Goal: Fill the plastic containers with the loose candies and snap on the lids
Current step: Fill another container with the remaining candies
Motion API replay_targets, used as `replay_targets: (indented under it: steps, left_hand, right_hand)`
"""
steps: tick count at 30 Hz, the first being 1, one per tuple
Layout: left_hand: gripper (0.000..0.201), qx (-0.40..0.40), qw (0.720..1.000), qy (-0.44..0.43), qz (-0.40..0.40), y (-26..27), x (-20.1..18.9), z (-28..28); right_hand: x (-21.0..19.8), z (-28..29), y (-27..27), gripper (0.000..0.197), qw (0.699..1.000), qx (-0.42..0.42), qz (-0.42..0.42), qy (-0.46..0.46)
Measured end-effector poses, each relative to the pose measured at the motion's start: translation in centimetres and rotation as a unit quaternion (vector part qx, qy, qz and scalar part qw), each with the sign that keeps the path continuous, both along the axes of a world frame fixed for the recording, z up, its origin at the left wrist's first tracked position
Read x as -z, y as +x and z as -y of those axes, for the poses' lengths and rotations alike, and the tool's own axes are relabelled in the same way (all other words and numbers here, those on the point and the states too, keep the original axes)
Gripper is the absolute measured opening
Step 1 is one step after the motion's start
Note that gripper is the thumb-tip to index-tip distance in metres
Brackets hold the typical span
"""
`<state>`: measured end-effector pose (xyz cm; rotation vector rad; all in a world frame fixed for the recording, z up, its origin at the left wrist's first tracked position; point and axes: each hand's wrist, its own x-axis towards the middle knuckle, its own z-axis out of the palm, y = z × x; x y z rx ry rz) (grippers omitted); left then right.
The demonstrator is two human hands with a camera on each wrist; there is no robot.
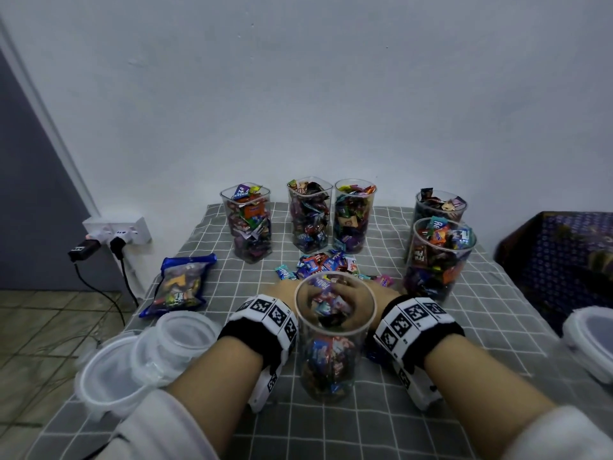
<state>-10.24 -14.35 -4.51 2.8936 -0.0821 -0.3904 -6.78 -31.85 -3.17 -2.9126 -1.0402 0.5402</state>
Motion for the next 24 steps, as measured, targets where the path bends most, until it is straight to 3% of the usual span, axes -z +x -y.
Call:
replay_targets:
  steps: [2,6,13,19,24]
  left_hand:
    - [0.043,-0.008,0.999,-0.003,-0.031,-0.2,-0.7,0.1]
    - [0.035,0.018,1.0,0.011,0.0,-0.4,-1.3,0.1]
    - [0.029,-0.016,0.997,0.04,0.069,-0.2,-0.6,0.0]
    - [0.026,-0.062,0.996,0.031,0.058,0.5,0.1,-0.2]
    - [0.029,-0.046,0.998,-0.007,0.032,-0.3,0.4,-0.3]
  right_hand:
    - [0.0,0.0,-0.3,0.066,1.0,0.006,0.011,0.011]
    - [-0.9,-0.5,-1.3,0.031,1.0,0.001,0.025,0.003]
    - [-1.8,-0.4,-2.0,0.023,0.996,-0.006,0.087,0.016]
    - [-2.4,-0.5,-2.3,0.023,0.995,0.031,0.089,0.039]
    - [-3.2,-0.4,-2.9,0.026,0.994,0.056,0.086,0.041]
